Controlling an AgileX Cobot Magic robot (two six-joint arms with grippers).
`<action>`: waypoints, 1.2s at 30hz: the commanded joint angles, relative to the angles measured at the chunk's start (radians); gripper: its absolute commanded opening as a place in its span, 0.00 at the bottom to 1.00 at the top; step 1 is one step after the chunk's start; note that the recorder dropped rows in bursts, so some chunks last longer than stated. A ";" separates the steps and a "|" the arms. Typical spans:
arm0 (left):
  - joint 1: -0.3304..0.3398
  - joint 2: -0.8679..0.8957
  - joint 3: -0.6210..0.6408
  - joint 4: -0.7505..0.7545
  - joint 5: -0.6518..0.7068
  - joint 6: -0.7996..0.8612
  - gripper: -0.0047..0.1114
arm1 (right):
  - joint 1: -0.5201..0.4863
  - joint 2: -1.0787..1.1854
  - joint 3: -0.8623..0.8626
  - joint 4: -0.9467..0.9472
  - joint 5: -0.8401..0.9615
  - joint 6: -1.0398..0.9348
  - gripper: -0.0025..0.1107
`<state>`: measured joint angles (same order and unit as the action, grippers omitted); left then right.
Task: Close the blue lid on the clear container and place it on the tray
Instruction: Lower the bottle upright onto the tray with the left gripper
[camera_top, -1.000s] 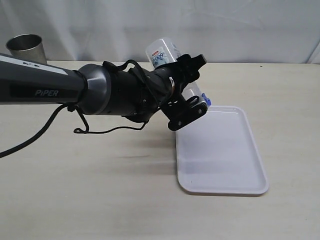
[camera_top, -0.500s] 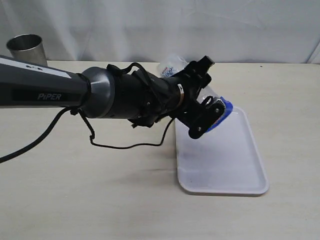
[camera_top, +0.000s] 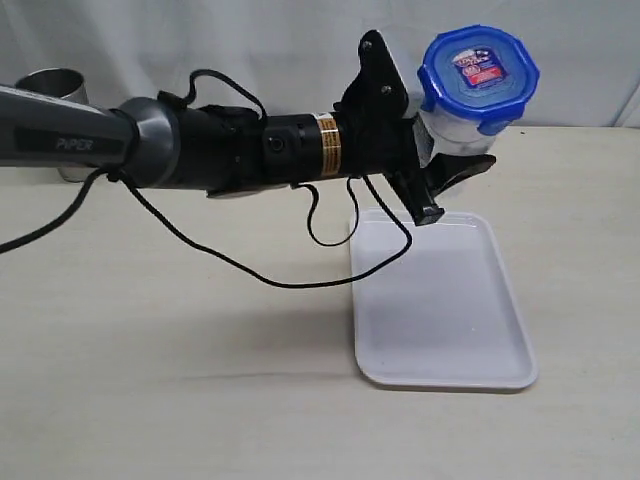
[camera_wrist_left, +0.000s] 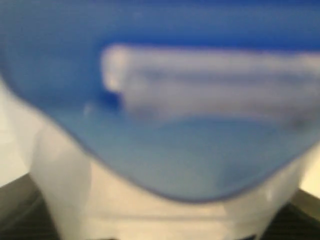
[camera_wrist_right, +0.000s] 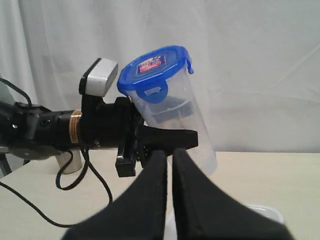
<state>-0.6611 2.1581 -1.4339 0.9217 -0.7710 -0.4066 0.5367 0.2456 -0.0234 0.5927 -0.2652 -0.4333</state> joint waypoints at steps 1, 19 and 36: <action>0.002 0.114 -0.025 -0.118 -0.159 -0.128 0.04 | 0.001 -0.004 0.004 -0.002 0.005 0.003 0.06; -0.015 0.309 -0.115 0.008 -0.106 -0.190 0.04 | 0.001 -0.004 0.004 -0.002 0.005 0.001 0.06; -0.015 0.309 -0.115 0.025 -0.104 -0.226 0.17 | 0.001 -0.004 0.007 -0.002 0.005 0.001 0.06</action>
<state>-0.6730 2.4737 -1.5415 0.9510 -0.8485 -0.6254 0.5367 0.2456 -0.0234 0.5927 -0.2628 -0.4333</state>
